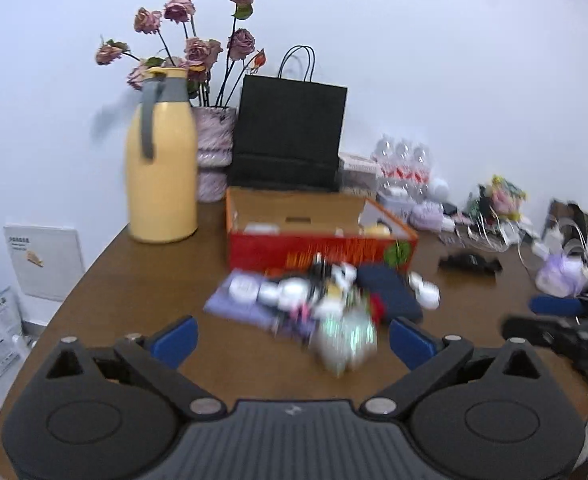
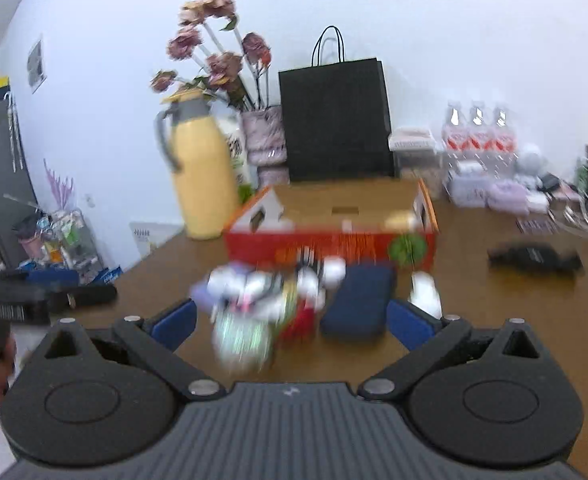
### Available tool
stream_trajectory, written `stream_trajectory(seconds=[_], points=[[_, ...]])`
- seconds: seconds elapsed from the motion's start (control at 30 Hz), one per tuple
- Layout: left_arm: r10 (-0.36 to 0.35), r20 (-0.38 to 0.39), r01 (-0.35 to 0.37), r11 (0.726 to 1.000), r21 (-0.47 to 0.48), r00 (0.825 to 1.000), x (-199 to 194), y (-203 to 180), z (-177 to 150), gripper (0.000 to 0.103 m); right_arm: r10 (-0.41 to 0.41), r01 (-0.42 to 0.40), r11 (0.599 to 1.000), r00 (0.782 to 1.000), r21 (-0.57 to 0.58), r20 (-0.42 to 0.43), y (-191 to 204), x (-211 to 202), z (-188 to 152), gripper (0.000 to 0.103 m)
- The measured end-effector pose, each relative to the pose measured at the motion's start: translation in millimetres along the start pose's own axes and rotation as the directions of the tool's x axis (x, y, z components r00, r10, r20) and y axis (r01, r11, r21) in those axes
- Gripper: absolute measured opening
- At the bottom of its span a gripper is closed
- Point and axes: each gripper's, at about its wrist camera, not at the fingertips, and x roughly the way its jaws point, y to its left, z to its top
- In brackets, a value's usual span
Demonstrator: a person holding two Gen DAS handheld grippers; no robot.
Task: Organize objects
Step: 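Move both tools back toward the items on the table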
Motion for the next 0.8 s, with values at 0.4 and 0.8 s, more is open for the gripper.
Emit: stream_trajectory(seconds=[0.4,0.8], points=[[0.016,0.002,-0.016,0.998,0.053,1.000,-28,-3,-42,0.103,-0.185,0.183,0.981,0.982,-0.065,-0.030,17,-52,-56,0.103],[-0.154,-0.021,0.155,0.973,0.172,0.988,95,-55,-35,0.086,-0.187,0.187,0.982,0.982,-0.029,0.021,1,25,-38,0.095]])
